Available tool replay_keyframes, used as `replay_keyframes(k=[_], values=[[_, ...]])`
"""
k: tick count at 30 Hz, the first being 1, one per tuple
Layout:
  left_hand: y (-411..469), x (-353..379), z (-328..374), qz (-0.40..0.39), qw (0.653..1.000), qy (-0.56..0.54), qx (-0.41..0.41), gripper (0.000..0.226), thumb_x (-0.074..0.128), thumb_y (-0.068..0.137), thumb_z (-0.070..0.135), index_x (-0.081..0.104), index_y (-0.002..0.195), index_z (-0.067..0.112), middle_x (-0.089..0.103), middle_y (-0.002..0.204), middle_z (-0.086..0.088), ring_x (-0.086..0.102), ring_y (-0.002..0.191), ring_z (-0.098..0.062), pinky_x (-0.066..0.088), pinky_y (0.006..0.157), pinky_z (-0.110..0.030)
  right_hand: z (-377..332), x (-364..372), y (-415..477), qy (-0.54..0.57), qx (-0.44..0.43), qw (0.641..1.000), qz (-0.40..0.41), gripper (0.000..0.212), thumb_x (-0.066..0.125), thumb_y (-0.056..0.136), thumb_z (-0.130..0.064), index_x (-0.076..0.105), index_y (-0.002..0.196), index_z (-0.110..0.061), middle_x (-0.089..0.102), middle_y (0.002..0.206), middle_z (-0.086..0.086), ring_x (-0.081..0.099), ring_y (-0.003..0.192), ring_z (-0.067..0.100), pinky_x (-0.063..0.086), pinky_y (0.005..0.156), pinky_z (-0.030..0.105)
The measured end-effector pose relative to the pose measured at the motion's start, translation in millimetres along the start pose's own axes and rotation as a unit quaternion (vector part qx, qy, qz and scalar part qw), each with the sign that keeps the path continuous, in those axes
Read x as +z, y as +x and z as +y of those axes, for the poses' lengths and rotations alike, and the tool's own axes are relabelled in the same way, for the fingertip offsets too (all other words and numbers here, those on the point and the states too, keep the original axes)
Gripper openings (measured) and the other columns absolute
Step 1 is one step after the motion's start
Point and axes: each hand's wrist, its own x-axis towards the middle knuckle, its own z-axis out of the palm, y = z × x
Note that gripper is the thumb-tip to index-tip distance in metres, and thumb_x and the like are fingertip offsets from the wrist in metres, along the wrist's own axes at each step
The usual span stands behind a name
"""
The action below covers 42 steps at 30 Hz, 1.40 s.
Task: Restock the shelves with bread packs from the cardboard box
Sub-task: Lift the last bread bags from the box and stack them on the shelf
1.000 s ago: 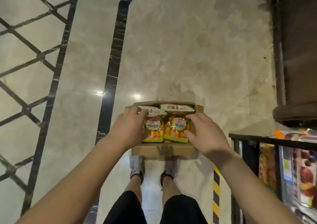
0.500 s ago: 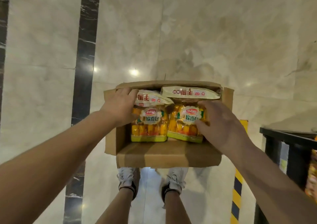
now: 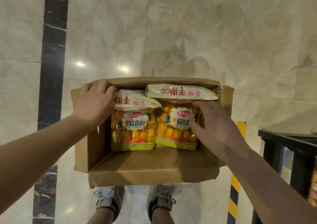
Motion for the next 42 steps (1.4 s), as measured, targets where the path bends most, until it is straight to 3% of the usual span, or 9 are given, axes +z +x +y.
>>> replay_keyframes(k=[9,13,19,24,28,31,34,38,42], values=[[-3,31,-12,-0.053,0.998,0.03,-0.006,0.07,0.097,0.066,0.028,0.067,0.127,0.012,0.071,0.129,-0.014,0.062,0.122,-0.04,0.045,0.102,-0.054,13,0,27,-0.035,0.003,0.998,0.05,0.066,0.069,0.096,-0.027,0.038,0.154,-0.022,0.039,0.156,0.0,0.039,0.143,0.021,0.04,0.116,0.038],[4,36,-9,-0.015,1.0,0.0,-0.023,0.054,0.086,0.08,0.041,0.066,0.123,0.016,0.075,0.121,-0.008,0.068,0.114,-0.033,0.05,0.098,-0.048,19,-1,52,-0.112,0.0,0.993,0.047,0.075,0.076,0.088,-0.018,0.039,0.153,-0.018,0.044,0.152,0.004,0.039,0.139,0.024,0.042,0.112,0.04],[-6,16,-11,0.015,0.991,-0.129,-0.025,0.045,0.084,0.081,0.041,0.068,0.118,0.02,0.073,0.118,-0.004,0.062,0.114,-0.03,0.051,0.093,-0.049,26,9,88,-0.208,0.012,0.973,0.098,0.048,0.078,0.085,-0.015,0.057,0.128,-0.015,0.05,0.125,0.008,0.053,0.109,0.024,0.05,0.08,0.035],[-36,-3,-28,0.021,0.953,-0.298,-0.045,0.055,0.091,0.078,0.023,0.065,0.127,0.028,0.068,0.119,0.014,0.064,0.113,-0.009,0.055,0.086,-0.027,25,18,94,-0.258,0.047,0.961,0.09,0.043,0.083,0.083,-0.034,0.064,0.119,-0.019,0.052,0.118,0.007,0.052,0.11,0.024,0.046,0.085,0.035],[-57,-27,-37,0.023,0.907,-0.413,-0.078,0.056,0.089,0.072,0.033,0.063,0.122,0.037,0.071,0.103,0.027,0.065,0.104,0.014,0.057,0.072,-0.008,24,10,76,-0.177,0.028,0.98,0.091,0.037,0.072,0.092,-0.036,0.067,0.126,-0.025,0.061,0.128,-0.001,0.057,0.115,0.022,0.049,0.079,0.035],[-69,-51,-41,0.031,0.872,-0.473,-0.121,0.053,0.086,0.066,0.045,0.067,0.115,0.039,0.073,0.111,0.026,0.071,0.1,0.007,0.064,0.07,-0.019,19,-5,54,-0.096,0.037,0.989,0.109,0.031,0.067,0.097,-0.034,0.068,0.128,-0.028,0.068,0.126,-0.002,0.06,0.113,0.023,0.046,0.073,0.031],[-83,-82,-41,0.036,0.838,-0.525,-0.144,0.053,0.088,0.062,0.037,0.068,0.111,0.034,0.074,0.106,0.025,0.074,0.094,0.004,0.062,0.067,-0.016,13,-29,28,0.087,0.051,0.986,0.132,0.03,0.074,0.092,-0.035,0.073,0.121,-0.031,0.074,0.114,-0.001,0.063,0.106,0.022,0.052,0.079,0.033],[-105,-135,-42,0.06,0.8,-0.574,-0.166,0.057,0.09,0.065,0.022,0.069,0.118,0.022,0.077,0.103,0.018,0.075,0.086,0.004,0.058,0.063,-0.01,-6,-80,-23,0.313,0.045,0.939,0.136,0.009,0.081,0.085,-0.032,0.073,0.084,-0.03,0.071,0.074,-0.02,0.063,0.073,-0.002,0.044,0.056,0.012],[-136,-199,-45,0.089,0.762,-0.622,-0.159,0.059,0.087,0.066,0.024,0.067,0.121,0.02,0.08,0.102,0.015,0.078,0.086,-0.003,0.06,0.064,-0.013,-26,-146,-83,0.472,0.042,0.86,0.19,0.011,0.078,0.09,-0.024,0.074,0.085,-0.015,0.073,0.069,-0.012,0.068,0.069,0.006,0.056,0.066,0.025]])
